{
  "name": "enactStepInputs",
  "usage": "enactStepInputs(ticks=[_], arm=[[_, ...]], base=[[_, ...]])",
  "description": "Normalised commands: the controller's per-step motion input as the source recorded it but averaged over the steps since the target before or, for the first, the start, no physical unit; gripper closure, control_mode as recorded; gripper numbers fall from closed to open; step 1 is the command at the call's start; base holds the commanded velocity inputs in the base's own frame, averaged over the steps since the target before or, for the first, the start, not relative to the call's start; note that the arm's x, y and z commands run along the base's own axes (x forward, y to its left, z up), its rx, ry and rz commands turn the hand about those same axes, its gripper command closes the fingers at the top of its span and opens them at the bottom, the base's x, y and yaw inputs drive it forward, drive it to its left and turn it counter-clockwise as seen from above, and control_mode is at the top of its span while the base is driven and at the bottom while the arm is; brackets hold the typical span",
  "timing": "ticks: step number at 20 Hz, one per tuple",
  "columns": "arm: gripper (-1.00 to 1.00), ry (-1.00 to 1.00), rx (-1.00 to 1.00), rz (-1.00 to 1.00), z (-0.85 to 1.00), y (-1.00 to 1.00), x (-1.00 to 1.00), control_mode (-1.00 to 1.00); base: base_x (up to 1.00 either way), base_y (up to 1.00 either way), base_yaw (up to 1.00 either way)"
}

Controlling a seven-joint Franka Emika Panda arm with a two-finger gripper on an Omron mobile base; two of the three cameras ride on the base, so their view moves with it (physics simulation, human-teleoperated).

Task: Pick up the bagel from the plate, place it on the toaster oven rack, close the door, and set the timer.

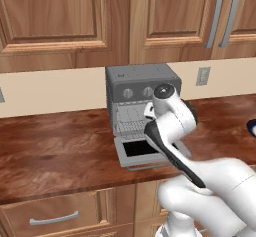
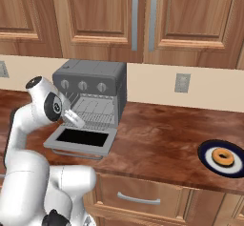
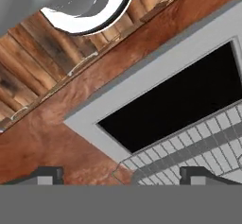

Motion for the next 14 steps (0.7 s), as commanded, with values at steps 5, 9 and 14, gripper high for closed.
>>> enactStepInputs(ticks=[5, 9, 14], arm=[[-1.00, -0.10, 0.20, -0.53, 0.19, -0.74, -0.02, -1.00], [-1.00, -0.11, 0.18, -0.57, 0.15, -0.66, 0.00, -1.00], [-1.00, -0.15, 0.17, -0.57, 0.11, -0.57, 0.00, -1.00]], base=[[0.00, 0.00, 0.00], [0.00, 0.00, 0.00], [0.00, 0.00, 0.00]])
